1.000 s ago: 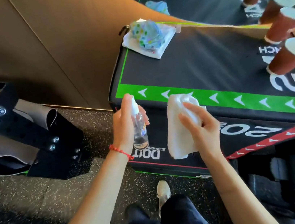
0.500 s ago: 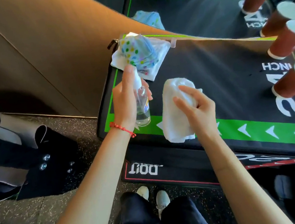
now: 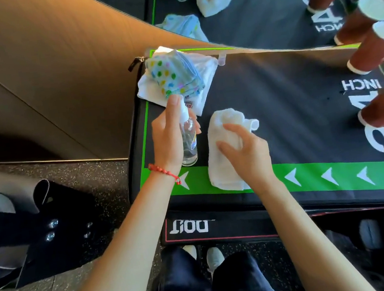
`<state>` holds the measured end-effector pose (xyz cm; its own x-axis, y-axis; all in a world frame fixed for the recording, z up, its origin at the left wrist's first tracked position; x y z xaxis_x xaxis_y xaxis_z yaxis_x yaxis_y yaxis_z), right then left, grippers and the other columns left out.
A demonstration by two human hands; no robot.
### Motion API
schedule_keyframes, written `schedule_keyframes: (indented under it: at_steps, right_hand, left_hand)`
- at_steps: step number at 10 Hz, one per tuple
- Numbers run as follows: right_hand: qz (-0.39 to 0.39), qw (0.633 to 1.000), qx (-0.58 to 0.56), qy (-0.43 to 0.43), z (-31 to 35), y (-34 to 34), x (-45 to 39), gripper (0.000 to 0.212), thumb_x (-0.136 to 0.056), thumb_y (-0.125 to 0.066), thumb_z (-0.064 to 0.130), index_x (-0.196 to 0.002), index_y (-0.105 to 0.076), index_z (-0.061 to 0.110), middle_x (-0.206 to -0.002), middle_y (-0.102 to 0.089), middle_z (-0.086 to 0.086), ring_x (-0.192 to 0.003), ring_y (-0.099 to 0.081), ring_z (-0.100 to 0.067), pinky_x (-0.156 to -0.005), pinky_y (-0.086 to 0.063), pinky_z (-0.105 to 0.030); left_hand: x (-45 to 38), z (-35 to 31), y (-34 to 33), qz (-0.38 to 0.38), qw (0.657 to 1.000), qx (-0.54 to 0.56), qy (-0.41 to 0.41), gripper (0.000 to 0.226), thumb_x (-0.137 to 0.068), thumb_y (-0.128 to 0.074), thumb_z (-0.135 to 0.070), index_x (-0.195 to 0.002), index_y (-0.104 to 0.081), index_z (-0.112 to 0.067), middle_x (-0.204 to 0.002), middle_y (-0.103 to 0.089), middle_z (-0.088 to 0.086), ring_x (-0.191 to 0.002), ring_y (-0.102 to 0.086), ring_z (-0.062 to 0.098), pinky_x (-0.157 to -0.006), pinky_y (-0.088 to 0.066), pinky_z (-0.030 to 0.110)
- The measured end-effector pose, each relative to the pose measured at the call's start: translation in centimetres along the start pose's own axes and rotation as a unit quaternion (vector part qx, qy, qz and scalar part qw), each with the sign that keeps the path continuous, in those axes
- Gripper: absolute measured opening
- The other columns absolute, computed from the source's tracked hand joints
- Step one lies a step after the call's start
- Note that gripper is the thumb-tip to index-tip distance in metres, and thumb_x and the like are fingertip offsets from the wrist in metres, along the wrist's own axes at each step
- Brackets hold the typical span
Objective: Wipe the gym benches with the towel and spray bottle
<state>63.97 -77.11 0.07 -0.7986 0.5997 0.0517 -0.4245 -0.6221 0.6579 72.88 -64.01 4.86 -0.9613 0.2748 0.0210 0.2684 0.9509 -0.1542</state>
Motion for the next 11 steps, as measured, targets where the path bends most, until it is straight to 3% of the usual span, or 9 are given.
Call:
schedule_keyframes:
  at_steps: [1, 2, 4, 5, 6, 8, 9, 10, 11]
  right_hand:
    - [-0.004, 0.997, 0.075, 0.013, 0.1, -0.2, 0.5, 0.041, -0.083, -0.061, 0.035, -0.123, -0.052, 0.034, -0.111, -0.059, -0.008, -0.098, -0.054, -0.031, -0.073, -0.039, -0.034]
    - [-0.019, 0.993, 0.113, 0.002, 0.0, -0.2, 0.7, 0.042, -0.084, -0.06, 0.04, -0.125, -0.052, 0.033, -0.11, -0.053, -0.008, -0.093, -0.055, -0.032, -0.068, -0.037, -0.033]
    - [-0.053, 0.988, 0.143, -0.009, 0.0, 0.0, 1.1, 0.042, -0.081, -0.061, 0.045, -0.122, -0.054, 0.034, -0.104, -0.045, -0.005, -0.085, -0.054, -0.03, -0.064, -0.034, -0.029]
    - [-0.065, 0.987, 0.144, -0.001, 0.2, 0.2, 1.3, 0.042, -0.081, -0.063, 0.042, -0.12, -0.055, 0.031, -0.104, -0.046, -0.007, -0.089, -0.052, -0.03, -0.066, -0.037, -0.031]
    - [-0.077, 0.988, 0.136, 0.016, 0.2, 0.3, 1.7, 0.042, -0.08, -0.065, 0.036, -0.12, -0.056, 0.026, -0.104, -0.047, -0.007, -0.093, -0.049, -0.029, -0.068, -0.037, -0.031]
    - [-0.115, 0.985, 0.123, 0.042, 0.5, 0.9, 3.7, 0.042, -0.079, -0.068, 0.024, -0.119, -0.059, 0.019, -0.109, -0.054, -0.01, -0.098, -0.049, -0.03, -0.08, -0.037, -0.035]
    - [-0.124, 0.983, 0.129, 0.049, 0.5, 1.2, 4.8, 0.045, -0.078, -0.07, 0.022, -0.121, -0.059, 0.014, -0.119, -0.054, -0.014, -0.106, -0.049, -0.033, -0.088, -0.036, -0.04]
    - [-0.128, 0.982, 0.132, 0.052, 0.4, 1.4, 5.7, 0.046, -0.081, -0.068, 0.023, -0.125, -0.056, 0.015, -0.13, -0.049, -0.015, -0.117, -0.045, -0.033, -0.094, -0.035, -0.042]
    - [-0.134, 0.981, 0.129, 0.054, 0.6, 1.6, 6.7, 0.047, -0.083, -0.067, 0.023, -0.127, -0.054, 0.016, -0.134, -0.046, -0.017, -0.12, -0.042, -0.033, -0.095, -0.035, -0.042]
  left_hand:
    - [0.3, -0.1, -0.1, 0.012, 1.0, -0.007, -0.026, 0.058, -0.091, -0.031, -0.04, -0.06, -0.054, 0.003, -0.053, -0.052, 0.014, -0.046, -0.048, 0.015, -0.052, -0.04, 0.022]
    - [0.8, 0.3, -0.2, 0.017, 0.999, -0.007, -0.028, 0.06, -0.087, -0.037, -0.047, -0.065, -0.056, 0.005, -0.055, -0.052, 0.013, -0.045, -0.046, 0.014, -0.049, -0.038, 0.021]
    - [1.1, 0.5, 0.2, 0.027, 0.999, -0.005, -0.046, 0.063, -0.077, -0.038, -0.062, -0.066, -0.056, -0.002, -0.057, -0.054, 0.011, -0.051, -0.048, 0.018, -0.054, -0.039, 0.027]
    - [1.4, 0.5, 0.3, 0.038, 0.998, -0.014, -0.053, 0.076, -0.067, -0.041, -0.083, -0.065, -0.056, -0.008, -0.061, -0.055, 0.011, -0.055, -0.048, 0.022, -0.058, -0.038, 0.032]
    - [1.6, 0.4, 0.4, 0.042, 0.997, -0.024, -0.06, 0.078, -0.066, -0.038, -0.086, -0.067, -0.057, -0.011, -0.063, -0.057, 0.01, -0.057, -0.05, 0.021, -0.061, -0.039, 0.035]
    - [2.4, 1.0, 1.1, 0.045, 0.997, -0.033, -0.061, 0.075, -0.067, -0.039, -0.085, -0.08, -0.058, -0.014, -0.076, -0.066, 0.005, -0.07, -0.058, 0.022, -0.068, -0.046, 0.032]
    - [3.1, 0.7, 1.5, 0.047, 0.994, -0.044, -0.083, 0.066, -0.076, -0.045, -0.071, -0.1, -0.056, -0.01, -0.093, -0.065, 0.007, -0.087, -0.062, 0.014, -0.077, -0.047, 0.024]
    - [3.5, 1.1, 2.1, 0.049, 0.994, -0.054, -0.087, 0.048, -0.084, -0.049, -0.043, -0.114, -0.051, -0.006, -0.101, -0.06, -0.007, -0.09, -0.058, -0.009, -0.078, -0.043, 0.01]
    - [4.0, 1.5, 2.9, 0.051, 0.994, -0.08, -0.056, 0.052, -0.083, -0.052, -0.034, -0.126, -0.045, -0.005, -0.118, -0.061, 0.008, -0.107, -0.057, 0.007, -0.096, -0.044, 0.029]
Point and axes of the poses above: each hand's wrist, its own x-axis away from the middle knuckle, its own y-axis out of the back of the hand, z = x × y, the point moved 4 cm from there along -x, towards the middle knuckle
